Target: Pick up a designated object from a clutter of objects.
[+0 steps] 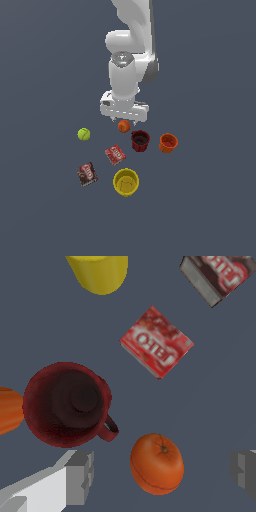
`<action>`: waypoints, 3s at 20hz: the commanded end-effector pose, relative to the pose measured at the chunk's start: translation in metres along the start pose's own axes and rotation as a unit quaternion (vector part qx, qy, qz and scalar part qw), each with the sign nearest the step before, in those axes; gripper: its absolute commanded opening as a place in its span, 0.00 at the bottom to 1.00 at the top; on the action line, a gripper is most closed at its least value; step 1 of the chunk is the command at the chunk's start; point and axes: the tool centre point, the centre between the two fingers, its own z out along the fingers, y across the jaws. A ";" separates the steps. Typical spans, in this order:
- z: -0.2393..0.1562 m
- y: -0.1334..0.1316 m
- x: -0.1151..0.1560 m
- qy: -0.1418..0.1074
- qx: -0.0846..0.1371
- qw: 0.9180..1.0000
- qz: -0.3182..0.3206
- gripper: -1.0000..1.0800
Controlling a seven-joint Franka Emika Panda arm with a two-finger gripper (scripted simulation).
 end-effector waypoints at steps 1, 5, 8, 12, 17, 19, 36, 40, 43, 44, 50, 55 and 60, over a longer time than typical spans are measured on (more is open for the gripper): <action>0.015 0.005 -0.015 0.000 0.000 1.000 0.017 0.96; 0.033 0.010 -0.036 0.000 0.000 0.999 0.038 0.96; 0.043 0.014 -0.048 0.000 0.000 0.999 0.050 0.96; 0.050 0.017 -0.060 0.000 0.000 0.998 0.061 0.96; 0.054 0.018 -0.065 0.000 0.000 0.998 0.066 0.96; 0.053 0.018 -0.064 0.000 0.000 0.998 0.065 0.96; 0.100 0.018 -0.065 0.000 0.000 0.998 0.066 0.96; 0.104 0.018 -0.065 0.000 0.000 0.998 0.066 0.96; 0.104 0.018 -0.065 0.000 0.000 0.998 0.066 0.00; 0.104 0.018 -0.065 0.000 0.000 0.998 0.066 0.00; 0.104 0.018 -0.065 0.000 0.000 0.998 0.066 0.00; 0.102 0.017 -0.065 0.000 0.000 0.998 0.066 0.00; 0.092 0.010 -0.063 0.000 0.000 0.998 0.066 0.00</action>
